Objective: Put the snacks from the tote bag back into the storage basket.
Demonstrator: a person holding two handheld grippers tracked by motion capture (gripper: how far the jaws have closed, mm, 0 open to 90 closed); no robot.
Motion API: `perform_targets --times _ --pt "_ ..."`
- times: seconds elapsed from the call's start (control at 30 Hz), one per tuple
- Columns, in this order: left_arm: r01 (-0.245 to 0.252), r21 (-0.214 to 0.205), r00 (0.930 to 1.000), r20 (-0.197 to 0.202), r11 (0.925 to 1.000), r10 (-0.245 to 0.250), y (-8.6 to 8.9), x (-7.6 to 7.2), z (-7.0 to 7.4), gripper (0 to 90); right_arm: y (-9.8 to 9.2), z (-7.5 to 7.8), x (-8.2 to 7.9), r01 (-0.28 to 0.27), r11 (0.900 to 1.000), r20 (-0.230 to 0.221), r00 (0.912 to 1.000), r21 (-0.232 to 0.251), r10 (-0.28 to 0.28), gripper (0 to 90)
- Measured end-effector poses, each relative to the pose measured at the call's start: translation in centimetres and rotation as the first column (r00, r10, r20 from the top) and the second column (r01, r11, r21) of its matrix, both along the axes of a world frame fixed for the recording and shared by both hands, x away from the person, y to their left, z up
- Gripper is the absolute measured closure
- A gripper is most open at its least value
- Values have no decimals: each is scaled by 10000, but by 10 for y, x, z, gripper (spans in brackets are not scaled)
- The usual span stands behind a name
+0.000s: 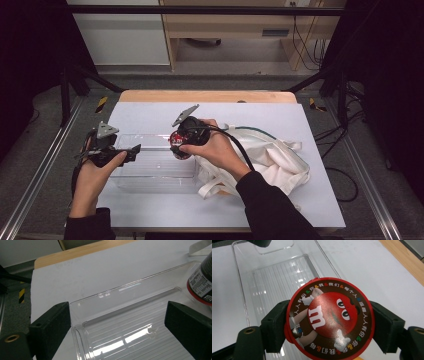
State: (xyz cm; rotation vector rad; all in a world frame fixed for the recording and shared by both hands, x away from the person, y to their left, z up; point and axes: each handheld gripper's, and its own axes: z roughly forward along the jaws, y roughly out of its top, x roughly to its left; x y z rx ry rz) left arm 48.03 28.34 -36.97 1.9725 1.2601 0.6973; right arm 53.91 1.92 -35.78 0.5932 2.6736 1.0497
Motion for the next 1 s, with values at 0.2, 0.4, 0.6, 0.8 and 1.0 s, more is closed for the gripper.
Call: perform_targets --times 0.2,0.4,0.6,0.8,1.0 --pt "18 25 10000 -12 10000 -18 0 0 0 66 -2 -5 -1 -18 9999 -104 9999 -100 17 251" --pt "35 30 10000 -3 10000 -35 0 0 0 66 -2 -8 -2 -86 9998 -130 9999 -194 83 251" --pt "51 31 10000 -6 10000 -51 0 0 0 66 -2 -12 -3 -161 9994 -127 9998 -312 157 251" --pt "69 62 10000 -37 10000 -69 0 0 -1 66 0 -17 -3 -140 9992 -150 9998 -380 134 251" --pt "62 56 10000 -53 10000 -62 0 1 -1 66 2 -20 -4 -156 9987 -158 9998 -479 149 251"
